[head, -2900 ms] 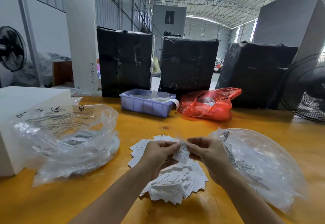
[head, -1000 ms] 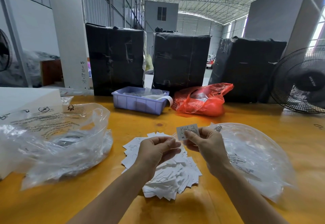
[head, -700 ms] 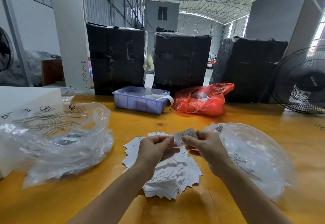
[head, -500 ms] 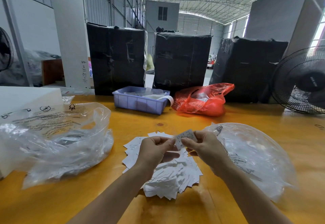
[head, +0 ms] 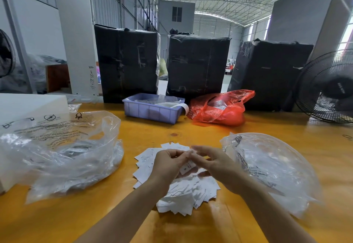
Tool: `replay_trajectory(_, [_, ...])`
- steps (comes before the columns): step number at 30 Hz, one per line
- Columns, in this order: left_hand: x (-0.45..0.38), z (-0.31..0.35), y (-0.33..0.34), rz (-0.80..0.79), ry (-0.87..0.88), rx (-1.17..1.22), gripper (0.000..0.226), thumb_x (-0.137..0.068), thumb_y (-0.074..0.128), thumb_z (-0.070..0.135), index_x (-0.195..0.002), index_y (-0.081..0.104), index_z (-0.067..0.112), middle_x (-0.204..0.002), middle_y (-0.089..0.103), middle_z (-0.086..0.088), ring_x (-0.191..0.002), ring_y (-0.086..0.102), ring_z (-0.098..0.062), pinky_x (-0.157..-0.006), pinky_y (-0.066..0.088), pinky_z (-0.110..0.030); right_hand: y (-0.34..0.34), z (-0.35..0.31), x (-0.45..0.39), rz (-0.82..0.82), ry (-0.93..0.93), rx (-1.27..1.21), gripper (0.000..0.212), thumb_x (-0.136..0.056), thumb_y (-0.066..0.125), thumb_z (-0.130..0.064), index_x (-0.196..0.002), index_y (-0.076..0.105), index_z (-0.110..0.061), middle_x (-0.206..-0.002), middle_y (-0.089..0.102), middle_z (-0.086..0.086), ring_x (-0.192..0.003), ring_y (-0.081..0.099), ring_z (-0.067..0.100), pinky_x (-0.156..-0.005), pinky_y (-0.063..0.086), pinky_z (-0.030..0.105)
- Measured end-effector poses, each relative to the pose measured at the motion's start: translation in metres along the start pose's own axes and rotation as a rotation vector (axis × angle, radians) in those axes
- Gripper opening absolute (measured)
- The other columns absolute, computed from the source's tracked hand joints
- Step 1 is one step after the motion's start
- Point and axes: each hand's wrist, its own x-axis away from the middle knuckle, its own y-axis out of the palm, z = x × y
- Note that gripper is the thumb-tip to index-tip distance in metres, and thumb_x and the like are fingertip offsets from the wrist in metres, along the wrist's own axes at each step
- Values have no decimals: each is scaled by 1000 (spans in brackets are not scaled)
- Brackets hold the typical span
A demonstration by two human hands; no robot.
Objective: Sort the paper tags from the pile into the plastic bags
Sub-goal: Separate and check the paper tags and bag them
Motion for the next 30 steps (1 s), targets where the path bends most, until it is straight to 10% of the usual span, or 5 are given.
replay_trajectory(3, [-1, 2, -2, 31, -32, 118, 16, -83, 69, 13, -88, 69, -2, -77, 72, -17, -70, 71, -30, -59, 59, -29, 4, 1, -2, 280, -199, 153, 36, -85, 68, -18, -120, 62, -14, -98, 63, -2, -84, 63, 15, -74, 56, 28])
replay_trajectory(18, [0, 16, -14, -121, -201, -2, 31, -84, 69, 12, -106, 63, -8, -95, 68, -25, -67, 71, -27, -54, 56, -25, 10, 10, -4, 374, 32, -415, 18, -74, 74, 1, -85, 69, -13, -73, 70, 9, -69, 63, 19, -67, 49, 28])
replay_trajectory(23, [-2, 27, -23, -104, -121, -339, 9, -81, 73, 18, -83, 67, 11, -77, 68, -6, -61, 65, -9, -53, 51, -16, 14, 8, -1, 362, 14, -370, 17, -77, 73, 0, -90, 66, -8, -83, 69, 15, -77, 65, 24, -68, 49, 29])
replay_trajectory(30, [-10, 96, -141, 752, 440, -723, 23, -84, 70, 20, -93, 71, -1, -83, 71, -14, -72, 67, -27, -68, 57, -34, -31, -8, 4, 485, -130, -143, 12, -81, 70, -5, -85, 69, -16, -73, 73, 3, -70, 68, 22, -59, 55, 29])
